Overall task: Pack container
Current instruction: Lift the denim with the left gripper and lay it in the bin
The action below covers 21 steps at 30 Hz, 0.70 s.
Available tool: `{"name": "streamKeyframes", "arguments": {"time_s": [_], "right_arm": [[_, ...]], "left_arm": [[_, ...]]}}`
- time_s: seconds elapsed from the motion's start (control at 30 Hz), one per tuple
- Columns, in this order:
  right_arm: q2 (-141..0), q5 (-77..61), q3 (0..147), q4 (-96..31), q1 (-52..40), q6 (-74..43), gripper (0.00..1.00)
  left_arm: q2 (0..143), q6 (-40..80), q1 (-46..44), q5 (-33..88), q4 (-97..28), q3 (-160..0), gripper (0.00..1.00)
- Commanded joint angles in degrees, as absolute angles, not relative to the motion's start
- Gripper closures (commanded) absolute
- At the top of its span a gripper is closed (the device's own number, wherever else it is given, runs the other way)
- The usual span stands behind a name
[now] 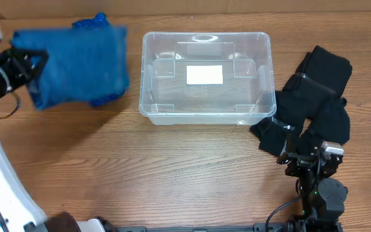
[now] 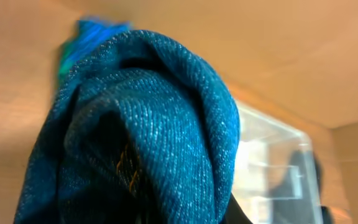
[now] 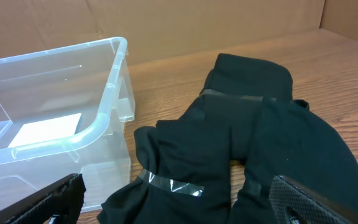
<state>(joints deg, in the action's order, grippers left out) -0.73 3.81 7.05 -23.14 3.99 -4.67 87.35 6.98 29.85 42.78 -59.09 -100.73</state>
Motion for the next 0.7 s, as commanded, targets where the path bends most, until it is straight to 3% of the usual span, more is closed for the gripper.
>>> {"name": "streamKeyframes", "arguments": {"time_s": [0.0, 0.13, 0.3, 0.43, 0.6, 0.67], "right_arm": [[-0.2, 4.2, 6.8, -22.8, 3.7, -4.7, 0.0], [-0.2, 4.2, 6.8, -22.8, 3.7, -4.7, 0.0], [-0.2, 4.2, 6.8, -22.8, 3.7, -4.7, 0.0], [-0.2, 4.2, 6.8, -22.8, 3.7, -4.7, 0.0], [-0.2, 4.2, 6.8, -22.8, 3.7, -4.7, 0.0], [-0.2, 4.2, 6.8, -22.8, 3.7, -4.7, 0.0]], "left_arm": [[83.4, 21.9, 19.7, 54.0, -48.8, -103.2, 0.96], [85.6, 28.7, 5.9, 48.0, -35.9, -103.2, 0.96], [97.0, 29.2, -7.4, 40.5, -34.3, -103.2, 0.96], [107.1, 29.5, -10.7, 44.8, -34.0, -103.2, 0.96], [115.7, 33.9, -11.4, 40.1, -34.7, -103.2, 0.96], [115.8, 33.4, -12.0, 39.9, -36.1, -103.2, 0.78]]}}
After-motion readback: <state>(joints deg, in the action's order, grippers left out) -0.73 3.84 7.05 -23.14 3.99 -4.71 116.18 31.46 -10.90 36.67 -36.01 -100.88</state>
